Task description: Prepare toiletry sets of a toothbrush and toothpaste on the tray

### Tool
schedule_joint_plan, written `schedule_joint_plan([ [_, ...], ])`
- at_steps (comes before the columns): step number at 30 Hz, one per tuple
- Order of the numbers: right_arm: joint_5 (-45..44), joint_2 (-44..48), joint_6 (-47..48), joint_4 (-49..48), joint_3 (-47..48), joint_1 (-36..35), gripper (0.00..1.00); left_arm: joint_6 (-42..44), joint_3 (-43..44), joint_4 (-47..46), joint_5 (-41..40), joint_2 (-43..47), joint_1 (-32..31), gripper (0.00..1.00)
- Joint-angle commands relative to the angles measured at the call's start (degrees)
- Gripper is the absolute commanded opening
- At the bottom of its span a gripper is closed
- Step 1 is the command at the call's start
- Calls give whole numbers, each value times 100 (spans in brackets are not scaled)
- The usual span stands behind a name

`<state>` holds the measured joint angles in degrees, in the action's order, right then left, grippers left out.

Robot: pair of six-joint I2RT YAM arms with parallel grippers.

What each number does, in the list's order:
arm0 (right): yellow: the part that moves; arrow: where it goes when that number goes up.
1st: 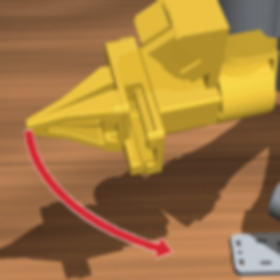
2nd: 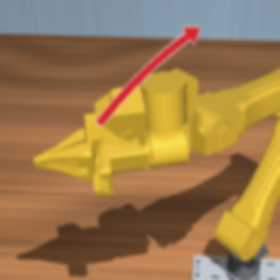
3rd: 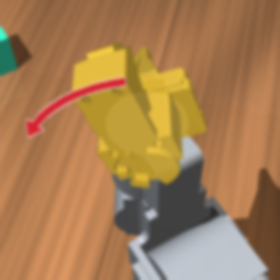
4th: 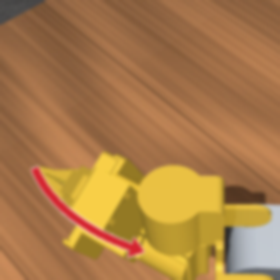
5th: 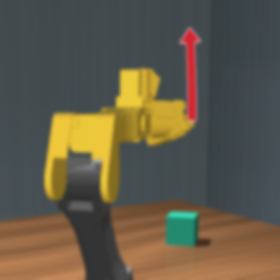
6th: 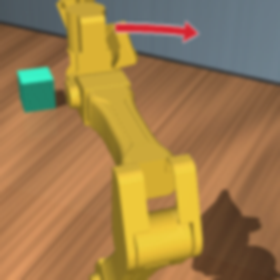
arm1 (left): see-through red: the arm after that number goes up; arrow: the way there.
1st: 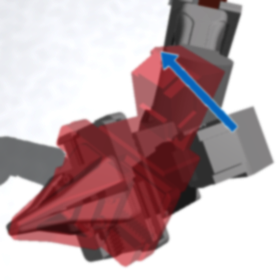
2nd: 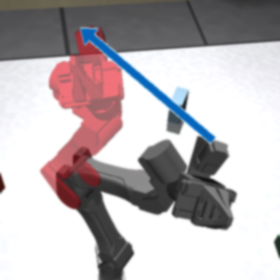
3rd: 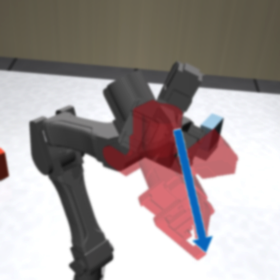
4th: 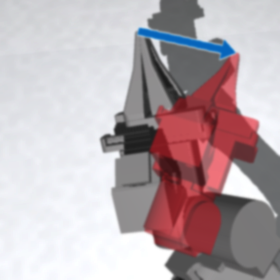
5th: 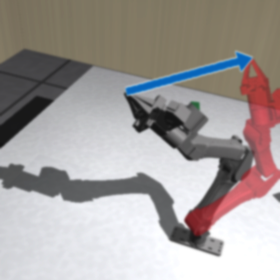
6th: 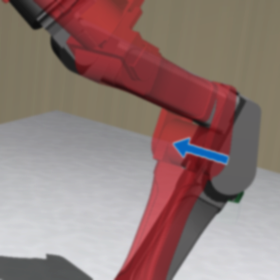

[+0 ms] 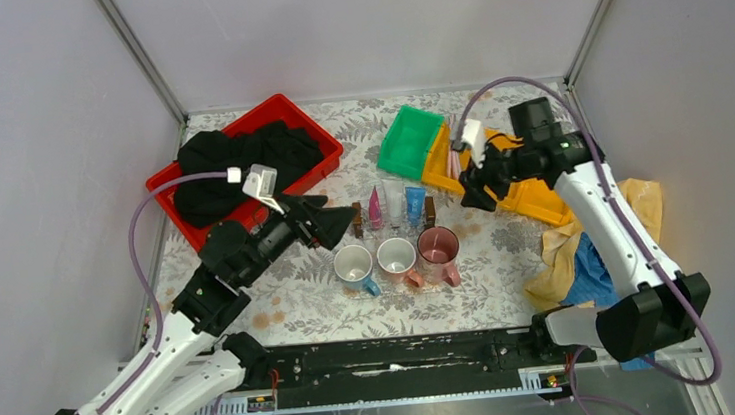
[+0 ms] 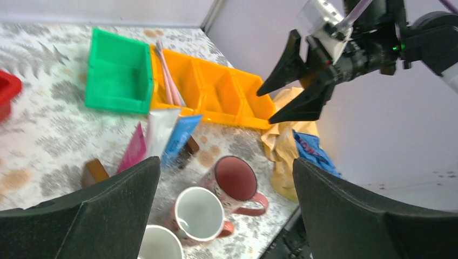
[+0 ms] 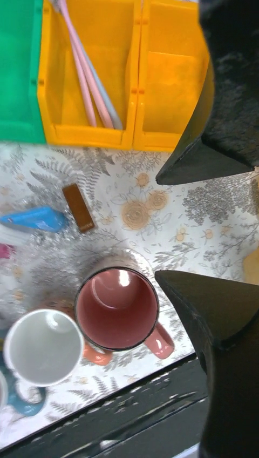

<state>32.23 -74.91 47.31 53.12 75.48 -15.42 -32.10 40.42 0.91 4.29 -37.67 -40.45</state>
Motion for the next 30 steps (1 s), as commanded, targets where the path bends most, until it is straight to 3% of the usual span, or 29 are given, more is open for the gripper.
schedule_joint_plan([
  [1,1218,257,-897,-721,135,652,67,1000,578,-84,-266,-374,117,100],
  [6,1275,74,-2549,-2144,27,1160,67,1534,1303,25,284,-1026,723,100],
  [12,260,-338,-3736,-3596,-59,1183,65,1312,1766,-347,1478,-1761,2034,100],
  [19,-855,-1420,-3981,-3509,617,1155,59,1305,1268,-954,1324,-1944,2189,100],
  [30,-1323,-2868,-3905,-3229,1482,896,50,1959,640,-609,804,-1854,2234,100],
])
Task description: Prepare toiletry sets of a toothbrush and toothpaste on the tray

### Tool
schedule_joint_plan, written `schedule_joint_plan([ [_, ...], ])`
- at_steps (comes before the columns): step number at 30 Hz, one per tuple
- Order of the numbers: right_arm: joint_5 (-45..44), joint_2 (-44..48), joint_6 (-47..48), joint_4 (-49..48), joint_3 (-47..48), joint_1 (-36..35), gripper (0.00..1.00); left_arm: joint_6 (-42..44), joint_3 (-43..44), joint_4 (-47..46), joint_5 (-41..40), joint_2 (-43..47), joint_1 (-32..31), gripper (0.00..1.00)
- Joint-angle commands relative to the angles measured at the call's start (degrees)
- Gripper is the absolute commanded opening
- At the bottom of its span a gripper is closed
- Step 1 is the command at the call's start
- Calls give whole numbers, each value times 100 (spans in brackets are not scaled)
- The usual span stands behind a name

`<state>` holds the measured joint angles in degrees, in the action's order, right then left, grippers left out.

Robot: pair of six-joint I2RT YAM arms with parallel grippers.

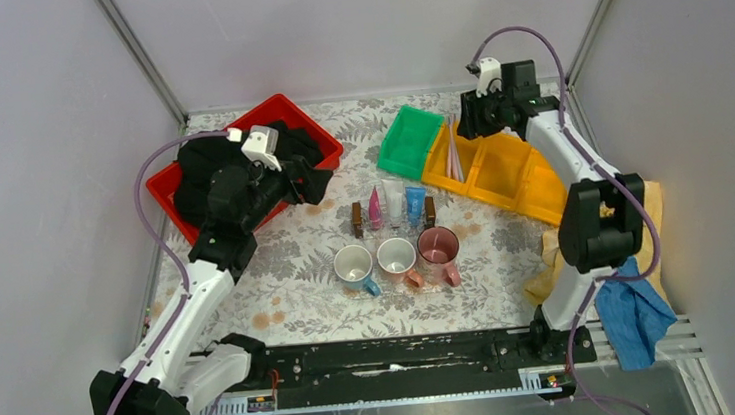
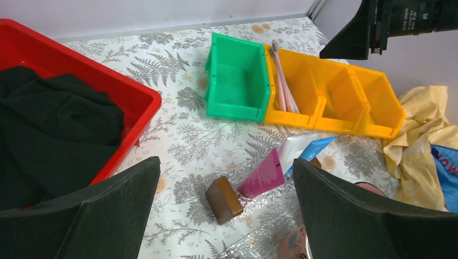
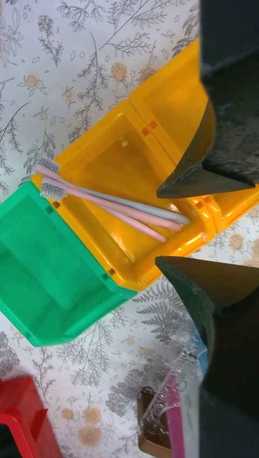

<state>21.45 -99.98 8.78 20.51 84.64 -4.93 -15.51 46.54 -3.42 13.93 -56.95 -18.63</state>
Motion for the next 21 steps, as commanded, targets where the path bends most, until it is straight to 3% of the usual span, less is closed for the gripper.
schedule_joint_plan([
  [1,-273,-494,-46,75,664,-175,49,290,24,-180,-148,71,53,100],
  [21,-420,-1854,43,594,1663,-320,34,320,17,-87,-205,227,239,100],
])
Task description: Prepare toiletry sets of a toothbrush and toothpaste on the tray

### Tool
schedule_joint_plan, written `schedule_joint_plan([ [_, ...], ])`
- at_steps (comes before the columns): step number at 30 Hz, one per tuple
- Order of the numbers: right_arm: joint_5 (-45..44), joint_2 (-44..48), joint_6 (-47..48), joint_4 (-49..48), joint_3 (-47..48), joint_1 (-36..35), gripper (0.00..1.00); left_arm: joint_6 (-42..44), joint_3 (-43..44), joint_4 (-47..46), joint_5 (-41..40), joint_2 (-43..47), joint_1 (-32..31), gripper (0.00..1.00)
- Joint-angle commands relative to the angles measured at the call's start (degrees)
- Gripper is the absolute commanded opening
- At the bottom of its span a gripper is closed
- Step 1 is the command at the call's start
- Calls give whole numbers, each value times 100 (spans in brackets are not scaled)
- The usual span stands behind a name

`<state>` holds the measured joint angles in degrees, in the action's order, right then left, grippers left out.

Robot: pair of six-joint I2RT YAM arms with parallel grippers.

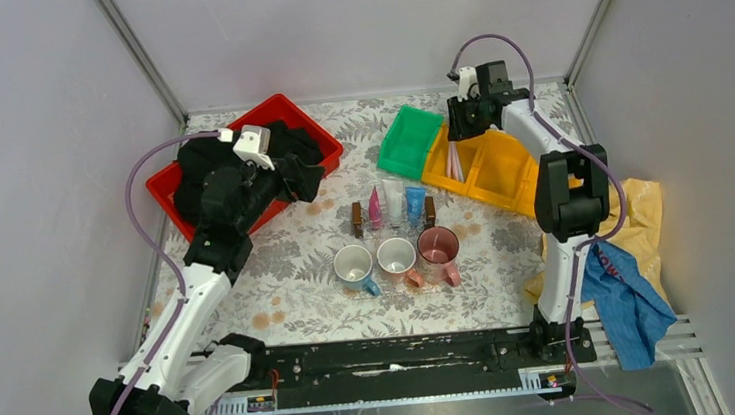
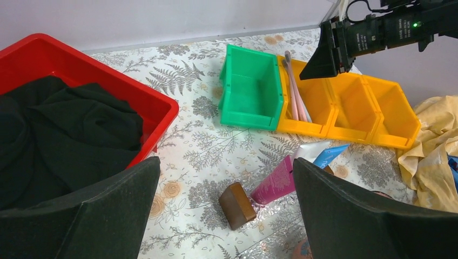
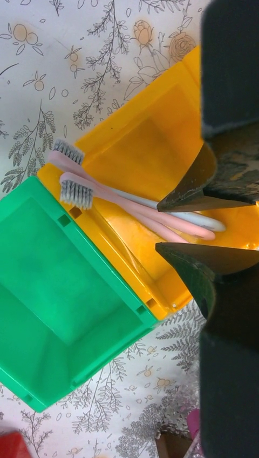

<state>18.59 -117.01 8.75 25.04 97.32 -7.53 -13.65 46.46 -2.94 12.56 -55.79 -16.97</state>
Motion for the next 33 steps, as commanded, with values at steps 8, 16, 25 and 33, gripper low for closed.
schedule_joint_plan([
  [8,-291,-438,86,250,619,-73,31,109,26,-152,32,129,129,100],
  [16,-374,-663,118,350,827,-141,30,117,25,-153,47,126,172,100],
  [25,-457,-876,145,460,1042,-141,27,108,24,-171,90,121,209,100],
  [33,-549,-847,183,463,992,-143,14,99,17,-175,123,113,236,100],
])
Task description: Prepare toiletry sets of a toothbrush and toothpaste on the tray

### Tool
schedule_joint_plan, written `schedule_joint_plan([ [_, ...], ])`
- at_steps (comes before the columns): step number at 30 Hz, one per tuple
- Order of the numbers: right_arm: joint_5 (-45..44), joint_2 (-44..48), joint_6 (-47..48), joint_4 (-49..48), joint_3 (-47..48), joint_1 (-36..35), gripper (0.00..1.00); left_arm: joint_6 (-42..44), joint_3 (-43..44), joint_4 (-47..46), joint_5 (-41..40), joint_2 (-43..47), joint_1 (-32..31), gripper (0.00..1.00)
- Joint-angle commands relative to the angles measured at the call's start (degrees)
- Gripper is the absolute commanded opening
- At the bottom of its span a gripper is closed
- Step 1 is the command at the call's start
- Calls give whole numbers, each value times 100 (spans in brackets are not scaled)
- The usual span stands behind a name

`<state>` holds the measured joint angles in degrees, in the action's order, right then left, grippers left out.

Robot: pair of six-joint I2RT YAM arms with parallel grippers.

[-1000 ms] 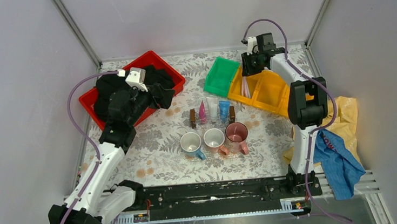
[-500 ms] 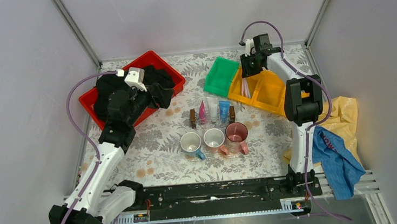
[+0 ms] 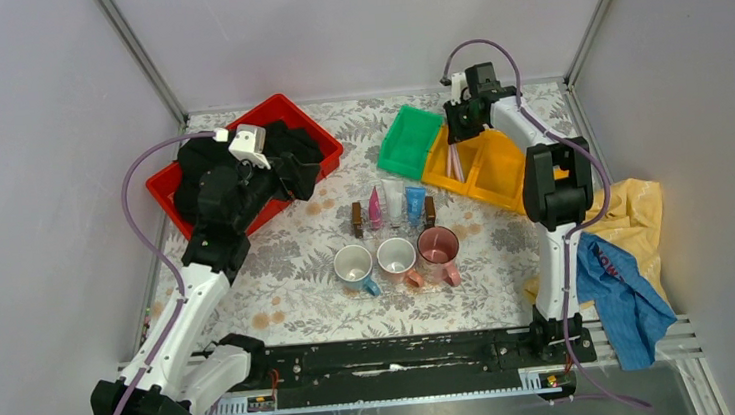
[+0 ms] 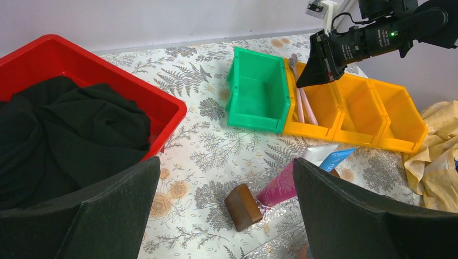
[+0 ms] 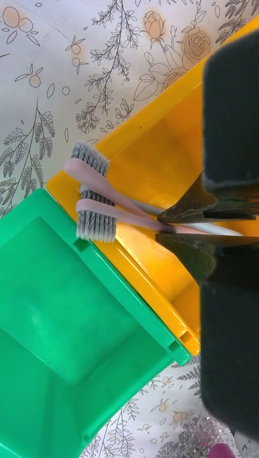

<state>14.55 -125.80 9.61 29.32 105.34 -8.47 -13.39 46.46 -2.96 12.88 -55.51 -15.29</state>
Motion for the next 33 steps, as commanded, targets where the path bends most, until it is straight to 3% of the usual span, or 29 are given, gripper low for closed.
schedule_joint_plan([
  [1,-144,44,107,30,184,-44,14,73,15,-173,98,84,70,100],
  [6,-94,22,112,58,236,-43,15,71,13,-177,113,78,79,100],
  [12,58,277,88,6,98,-28,1,72,13,-178,109,85,83,100],
  [25,1147,1200,-213,-548,-664,268,0,64,0,-232,256,101,88,100],
  [33,2280,1955,-616,-1273,-1339,655,0,-202,-251,-966,1321,280,92,100],
])
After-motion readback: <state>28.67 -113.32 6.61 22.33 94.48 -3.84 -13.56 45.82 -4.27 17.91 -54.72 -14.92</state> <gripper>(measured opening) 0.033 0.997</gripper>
